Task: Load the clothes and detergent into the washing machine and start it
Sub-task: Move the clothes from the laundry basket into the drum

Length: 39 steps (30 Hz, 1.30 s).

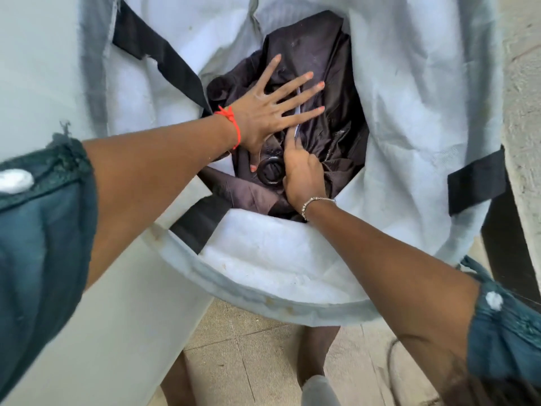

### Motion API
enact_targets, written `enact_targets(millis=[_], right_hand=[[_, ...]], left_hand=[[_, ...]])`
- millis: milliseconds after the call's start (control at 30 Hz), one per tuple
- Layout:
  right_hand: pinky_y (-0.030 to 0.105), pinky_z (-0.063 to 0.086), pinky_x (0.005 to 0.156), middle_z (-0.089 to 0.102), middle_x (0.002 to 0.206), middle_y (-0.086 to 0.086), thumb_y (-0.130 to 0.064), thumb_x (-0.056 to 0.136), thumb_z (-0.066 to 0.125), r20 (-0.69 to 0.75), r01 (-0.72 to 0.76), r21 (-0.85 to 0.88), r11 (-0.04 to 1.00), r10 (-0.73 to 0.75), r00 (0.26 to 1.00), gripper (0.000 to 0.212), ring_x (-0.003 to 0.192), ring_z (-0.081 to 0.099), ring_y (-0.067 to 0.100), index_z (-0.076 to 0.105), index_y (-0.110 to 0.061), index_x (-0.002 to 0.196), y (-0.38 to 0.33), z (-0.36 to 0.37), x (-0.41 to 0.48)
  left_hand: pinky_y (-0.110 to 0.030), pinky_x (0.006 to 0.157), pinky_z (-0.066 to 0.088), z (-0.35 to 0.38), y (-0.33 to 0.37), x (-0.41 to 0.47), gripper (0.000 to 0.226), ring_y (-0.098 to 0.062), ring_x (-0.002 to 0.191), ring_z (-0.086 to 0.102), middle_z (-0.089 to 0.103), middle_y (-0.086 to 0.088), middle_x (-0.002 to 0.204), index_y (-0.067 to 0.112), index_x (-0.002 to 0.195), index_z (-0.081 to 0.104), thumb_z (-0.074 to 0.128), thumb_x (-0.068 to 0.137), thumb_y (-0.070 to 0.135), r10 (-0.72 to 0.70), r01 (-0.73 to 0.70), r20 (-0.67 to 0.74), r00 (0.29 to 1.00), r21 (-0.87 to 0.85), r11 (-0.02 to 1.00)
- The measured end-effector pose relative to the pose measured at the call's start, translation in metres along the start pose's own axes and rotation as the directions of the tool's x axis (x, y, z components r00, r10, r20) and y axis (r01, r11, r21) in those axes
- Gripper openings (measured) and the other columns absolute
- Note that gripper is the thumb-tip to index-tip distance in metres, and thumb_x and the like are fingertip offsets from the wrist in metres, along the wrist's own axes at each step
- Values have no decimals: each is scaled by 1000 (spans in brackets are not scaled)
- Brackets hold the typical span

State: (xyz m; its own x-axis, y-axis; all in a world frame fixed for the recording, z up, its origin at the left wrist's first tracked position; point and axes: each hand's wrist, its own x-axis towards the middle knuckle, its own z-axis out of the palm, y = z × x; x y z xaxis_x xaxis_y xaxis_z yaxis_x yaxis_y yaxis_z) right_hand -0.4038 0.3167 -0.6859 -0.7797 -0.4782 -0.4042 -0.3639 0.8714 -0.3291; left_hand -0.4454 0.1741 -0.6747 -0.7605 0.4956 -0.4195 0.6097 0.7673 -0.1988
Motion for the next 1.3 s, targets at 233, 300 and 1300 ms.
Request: enact_targets(millis=[233, 300, 1300], right_hand=[[40, 47, 72, 34, 146, 16, 14, 81, 41, -27, 124, -138, 983, -129, 991, 66, 96, 61, 37, 18, 0, 142, -9, -33, -24], [40, 46, 72, 31, 149, 14, 13, 82, 40, -22, 114, -120, 986, -118, 993, 65, 101, 57, 38, 19, -1, 142, -15, -45, -35], [32, 57, 62, 44, 139, 20, 21, 51, 47, -791, 346, -214, 913, -370, 487, 101, 115, 54, 42, 9, 0, 142, -259, -566, -391]], left_hand=[[-77, 100, 9, -11, 2, -13, 26, -35, 124, 49, 69, -17, 92, -1, 90, 60, 59, 68, -14, 69, -92, -289, 955, -68, 993], [-75, 100, 12, -24, 3, -26, 23, -35, 113, 59, 68, -17, 73, -2, 82, 59, 58, 66, -18, 22, -70, -333, 943, -134, 989], [-45, 79, 56, -623, -13, -421, 59, -23, 111, 61, 65, -10, 120, 1, 127, 38, 33, 69, 0, -509, 448, -762, 400, -323, 834]])
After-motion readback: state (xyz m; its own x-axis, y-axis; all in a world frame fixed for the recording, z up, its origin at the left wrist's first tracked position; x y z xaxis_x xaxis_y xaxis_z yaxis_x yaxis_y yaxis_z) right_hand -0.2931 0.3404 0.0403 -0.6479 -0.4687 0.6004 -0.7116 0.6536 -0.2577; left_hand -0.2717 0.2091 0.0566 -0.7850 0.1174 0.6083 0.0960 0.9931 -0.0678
